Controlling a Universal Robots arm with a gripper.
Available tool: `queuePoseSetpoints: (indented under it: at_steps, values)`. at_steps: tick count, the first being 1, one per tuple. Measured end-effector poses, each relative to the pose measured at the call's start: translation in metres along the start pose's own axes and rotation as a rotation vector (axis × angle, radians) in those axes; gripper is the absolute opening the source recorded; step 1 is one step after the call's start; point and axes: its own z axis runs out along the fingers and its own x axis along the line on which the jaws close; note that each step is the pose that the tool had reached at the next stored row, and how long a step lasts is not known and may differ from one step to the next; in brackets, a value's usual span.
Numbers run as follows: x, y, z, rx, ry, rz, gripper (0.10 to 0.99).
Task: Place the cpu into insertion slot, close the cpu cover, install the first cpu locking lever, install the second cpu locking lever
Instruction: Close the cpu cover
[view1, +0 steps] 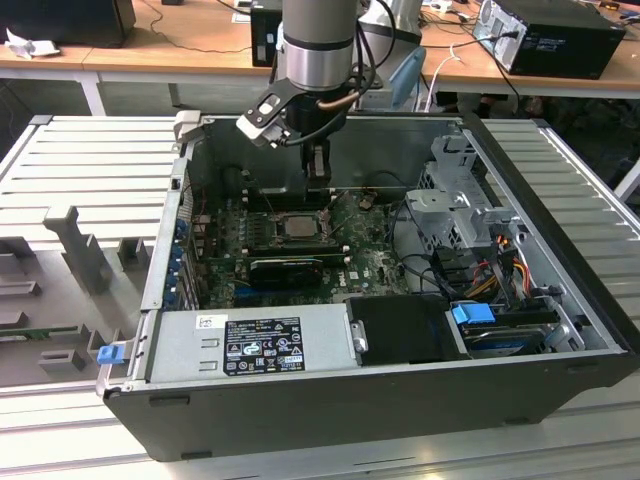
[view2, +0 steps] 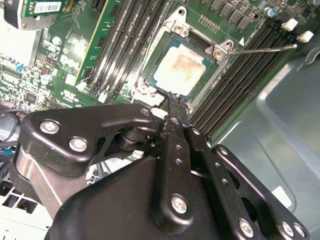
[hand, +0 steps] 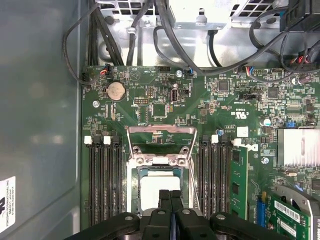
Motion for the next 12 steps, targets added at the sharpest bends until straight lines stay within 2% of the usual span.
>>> queuePoseSetpoints:
  at_steps: [3,8,12]
  values:
    - [0.0,0.0001,-0.005,0.0,-0.0032,0.0,0.106]
    - [-0.0001,0.0073,-0.0048,0.001,-0.0034,0.0,0.106]
    - [0.0,0.0086,-0.0056,0.002,-0.0042,0.0,0.106]
